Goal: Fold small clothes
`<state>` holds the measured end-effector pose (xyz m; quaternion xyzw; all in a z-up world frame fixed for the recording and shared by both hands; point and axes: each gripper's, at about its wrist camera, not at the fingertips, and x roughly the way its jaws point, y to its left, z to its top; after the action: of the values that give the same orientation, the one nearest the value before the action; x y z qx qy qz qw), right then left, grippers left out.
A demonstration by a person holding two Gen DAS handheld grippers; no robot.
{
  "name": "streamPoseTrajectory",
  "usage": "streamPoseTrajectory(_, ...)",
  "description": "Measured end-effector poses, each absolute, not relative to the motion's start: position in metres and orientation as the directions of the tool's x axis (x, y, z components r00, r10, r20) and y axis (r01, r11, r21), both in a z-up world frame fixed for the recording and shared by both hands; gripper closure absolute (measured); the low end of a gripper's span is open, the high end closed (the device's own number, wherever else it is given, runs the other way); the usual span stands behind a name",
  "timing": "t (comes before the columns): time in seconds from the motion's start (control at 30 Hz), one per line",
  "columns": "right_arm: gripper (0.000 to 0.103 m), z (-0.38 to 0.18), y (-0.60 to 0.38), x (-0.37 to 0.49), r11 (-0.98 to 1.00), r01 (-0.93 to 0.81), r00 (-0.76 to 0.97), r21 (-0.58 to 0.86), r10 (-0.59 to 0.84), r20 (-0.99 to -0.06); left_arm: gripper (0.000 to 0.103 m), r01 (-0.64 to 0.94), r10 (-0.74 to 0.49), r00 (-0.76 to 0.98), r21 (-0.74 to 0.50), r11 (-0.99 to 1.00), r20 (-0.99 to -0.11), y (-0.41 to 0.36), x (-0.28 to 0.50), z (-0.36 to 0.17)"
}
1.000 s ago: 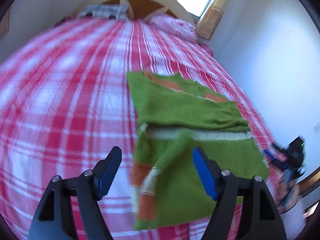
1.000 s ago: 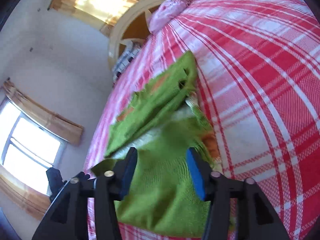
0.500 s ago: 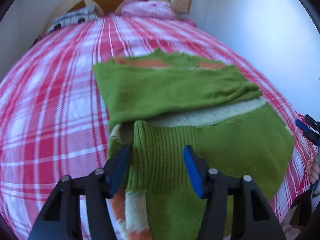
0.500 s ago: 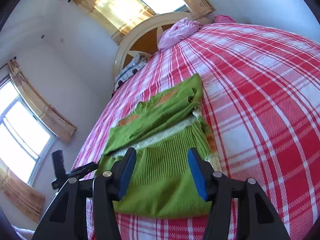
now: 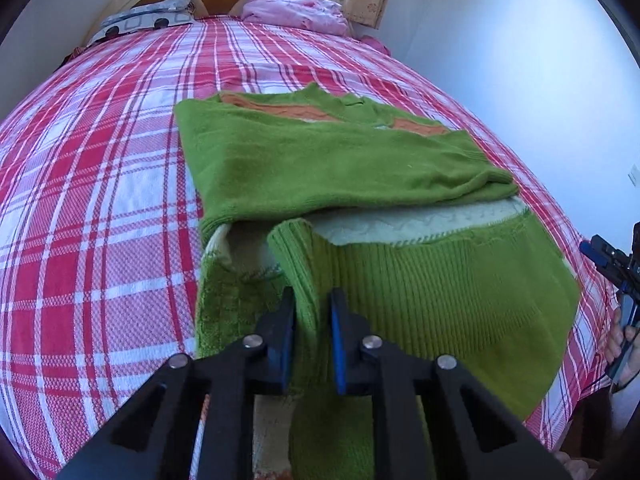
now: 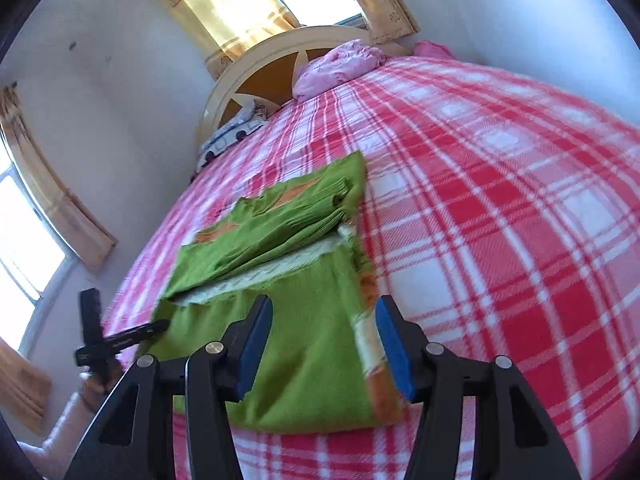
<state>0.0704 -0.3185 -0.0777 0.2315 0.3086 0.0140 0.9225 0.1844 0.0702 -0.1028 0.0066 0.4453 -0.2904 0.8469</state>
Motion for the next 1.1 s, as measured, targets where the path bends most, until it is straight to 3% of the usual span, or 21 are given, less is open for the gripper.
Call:
streamPoseTrajectory(0.2, 0.046, -0.079, -0.313, 0.108, 0.947, 0.061, 0.765, 0.314, 0.157, -0.624, 0.077, 0.488, -0.486, 0.431, -0.256, 0.834, -0.76, 0.066, 0.191, -0.104)
streamPoseTrajectory(0.27, 0.046, -0.085, -0.306, 0.125, 0.966, 0.04, 0.752, 0.256, 0.139, -0.644, 0.066, 0.49, -0.49, 0.428, -0.261, 0.832, -0.76, 0.063, 0.192, -0.104)
streamPoseTrajectory(0.33, 0.046, -0.091, -0.298, 0.137, 0.98, 0.02, 0.74, 0.199, 0.12, -0.662, 0.037, 0.496, -0.499, 0.42, -0.269, 0.826, -0.758, 0.059, 0.191, -0.103)
streamPoseTrajectory(0.43, 0.046, -0.103, -0.287, 0.151, 0.988, -0.021, 0.702, 0.152, 0.123, -0.701, 0.031, 0.514, -0.466, 0.433, -0.213, 0.831, -0.771, 0.046, 0.188, -0.103)
streamPoseTrajectory(0.57, 0.048, -0.113, -0.27, 0.155, 0.998, -0.058, 0.671, 0.031, 0.062, -0.739, 0.038, 0.528, -0.435, 0.473, -0.149, 0.836, -0.766, 0.042, 0.182, -0.104)
streamPoseTrajectory(0.6, 0.062, -0.113, -0.267, 0.154, 0.998, -0.062, 0.665, 0.01, 0.049, -0.745, 0.041, 0.526, -0.441, 0.474, -0.156, 0.836, -0.762, 0.044, 0.182, -0.104)
streamPoseTrajectory(0.63, 0.077, -0.113, -0.265, 0.152, 0.998, -0.065, 0.658, 0.002, 0.045, -0.752, 0.049, 0.521, -0.447, 0.475, -0.167, 0.837, -0.758, 0.047, 0.182, -0.103)
streamPoseTrajectory(0.67, 0.081, -0.112, -0.265, 0.149, 0.998, -0.06, 0.657, 0.003, 0.042, -0.753, 0.055, 0.51, -0.447, 0.479, -0.174, 0.842, -0.755, 0.051, 0.182, -0.103)
streamPoseTrajectory(0.73, 0.09, -0.108, -0.266, 0.143, 0.999, -0.047, 0.669, 0.004, 0.034, -0.743, 0.087, 0.483, -0.444, 0.489, -0.191, 0.854, -0.751, 0.06, 0.182, -0.102)
streamPoseTrajectory(0.77, 0.092, -0.105, -0.266, 0.14, 0.999, -0.041, 0.677, 0.009, 0.035, -0.735, 0.091, 0.471, -0.445, 0.491, -0.202, 0.859, -0.749, 0.064, 0.183, -0.102)
streamPoseTrajectory(1.1, 0.094, -0.061, -0.26, 0.104, 0.999, 0.016, 0.786, 0.044, 0.015, -0.618, 0.094, 0.457, -0.507, 0.573, -0.263, 0.85, -0.644, 0.086, 0.151, -0.078)
